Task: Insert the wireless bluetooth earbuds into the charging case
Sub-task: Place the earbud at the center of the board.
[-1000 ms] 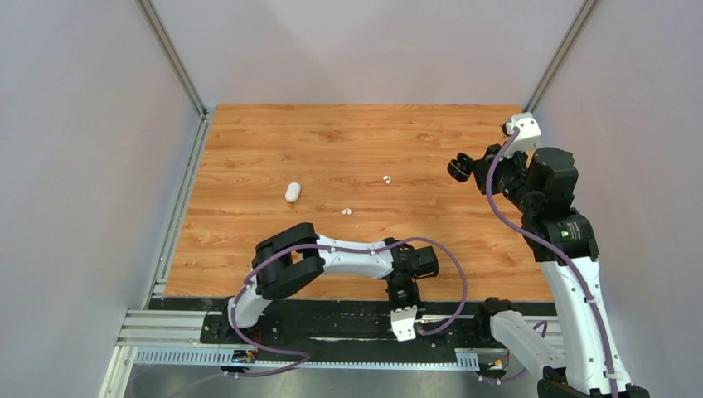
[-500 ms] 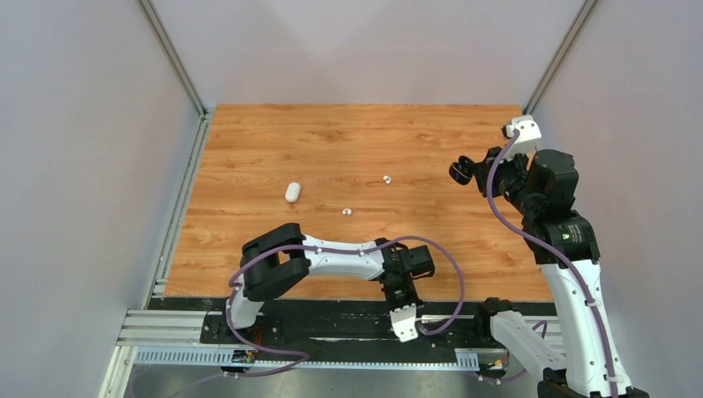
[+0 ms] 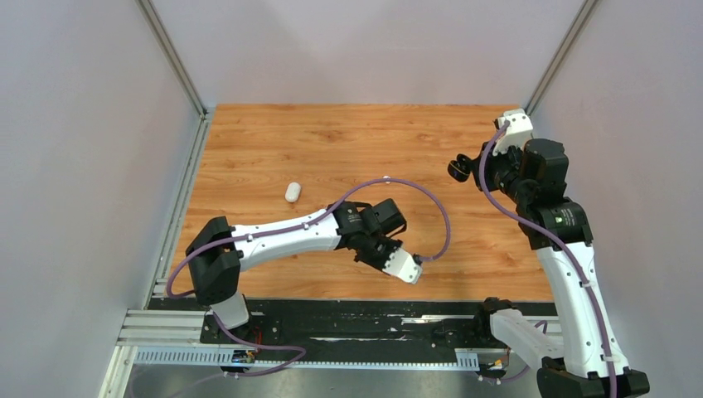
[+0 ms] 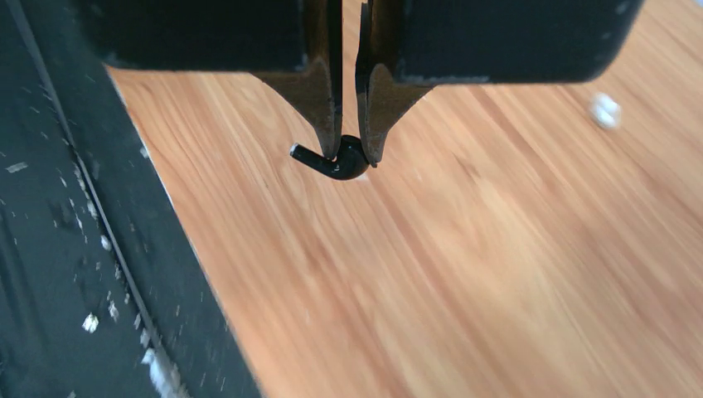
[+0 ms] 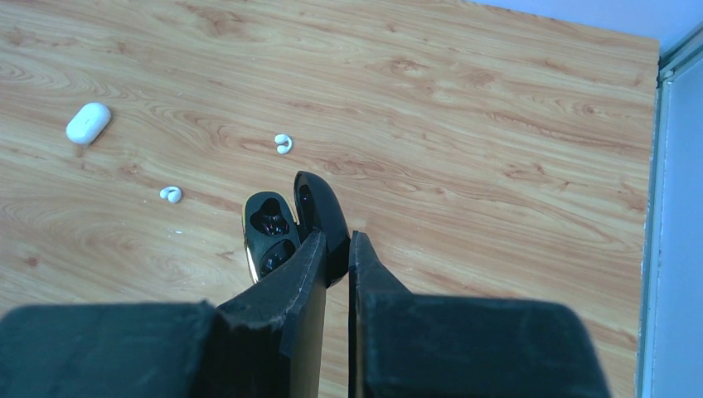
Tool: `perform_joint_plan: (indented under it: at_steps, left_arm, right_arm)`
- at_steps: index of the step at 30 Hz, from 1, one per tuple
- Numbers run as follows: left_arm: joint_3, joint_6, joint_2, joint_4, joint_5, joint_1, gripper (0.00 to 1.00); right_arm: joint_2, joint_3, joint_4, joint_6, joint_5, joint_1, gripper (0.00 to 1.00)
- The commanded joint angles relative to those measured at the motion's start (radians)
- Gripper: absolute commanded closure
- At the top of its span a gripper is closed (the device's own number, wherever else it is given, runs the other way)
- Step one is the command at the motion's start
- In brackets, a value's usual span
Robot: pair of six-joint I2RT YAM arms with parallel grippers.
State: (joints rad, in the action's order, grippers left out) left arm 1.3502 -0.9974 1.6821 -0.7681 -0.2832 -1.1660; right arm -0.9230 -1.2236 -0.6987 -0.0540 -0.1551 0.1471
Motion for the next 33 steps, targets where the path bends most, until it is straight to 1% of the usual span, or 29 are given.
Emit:
perform_joint_plan:
  at_steps: [1, 2, 3, 4, 6, 9, 12, 16, 19, 21, 22, 27, 28, 29, 30, 33]
  left_arm:
    - [0.016, 0.377, -0.004, -0.203, 0.224, 0.049, 1.0]
    - [0.01, 0.458, 0.0, -0.211, 0.29, 0.06, 1.0]
    - [0.0, 0.491, 0.004, -0.223, 0.323, 0.065, 1.0]
    - [-0.001, 0.555, 0.02, -0.231, 0.384, 0.076, 1.0]
    - [0.007, 0.612, 0.053, -0.243, 0.439, 0.094, 1.0]
    - [0.047, 0.658, 0.117, -0.242, 0.502, 0.112, 1.0]
    - [0.127, 0.751, 0.193, -0.277, 0.571, 0.15, 1.0]
    - [0.15, 0.811, 0.256, -0.246, 0.632, 0.186, 1.0]
    - [0.166, 0.83, 0.316, -0.252, 0.638, 0.201, 1.0]
    - [0.173, 0.838, 0.349, -0.257, 0.613, 0.211, 0.97]
    - [0.173, 0.84, 0.359, -0.258, 0.588, 0.217, 0.92]
    - [0.171, 0.832, 0.42, -0.252, 0.512, 0.226, 0.83]
    - [0.174, 0.832, 0.424, -0.248, 0.504, 0.227, 0.77]
    - [0.174, 0.835, 0.428, -0.245, 0.492, 0.23, 0.74]
    - [0.178, 0.837, 0.428, -0.237, 0.491, 0.232, 0.67]
    - [0.185, 0.851, 0.382, -0.216, 0.464, 0.254, 0.58]
  right_arm:
    - [-0.017, -0.041, 0.018, -0.019, 0.049, -0.006, 1.0]
    - [-0.019, -0.041, 0.016, -0.02, 0.053, -0.006, 1.0]
    - [-0.025, -0.041, 0.014, -0.018, 0.055, -0.005, 1.0]
    - [-0.027, -0.041, 0.011, -0.016, 0.055, -0.004, 1.0]
    - [-0.032, -0.04, 0.007, -0.012, 0.053, -0.006, 1.0]
    - [-0.032, -0.015, 0.004, -0.01, 0.042, -0.006, 1.0]
    - [-0.021, 0.041, 0.007, -0.027, 0.025, -0.005, 1.0]
    - [-0.016, 0.085, 0.008, -0.028, 0.017, -0.004, 1.0]
    - [-0.011, 0.093, 0.008, -0.02, 0.018, -0.004, 1.0]
    - [-0.008, 0.097, 0.008, -0.019, 0.02, -0.003, 1.0]
    - [-0.006, 0.099, 0.008, -0.018, 0.022, -0.004, 1.0]
    - [0.001, 0.104, 0.007, -0.018, 0.027, -0.004, 1.0]
    - [0.001, 0.104, 0.005, -0.019, 0.028, -0.004, 1.0]
    - [0.001, 0.102, 0.001, -0.019, 0.029, -0.004, 1.0]
    - [0.0, 0.098, -0.003, -0.02, 0.029, -0.004, 1.0]
    - [-0.005, 0.083, -0.015, -0.027, 0.036, -0.005, 1.0]
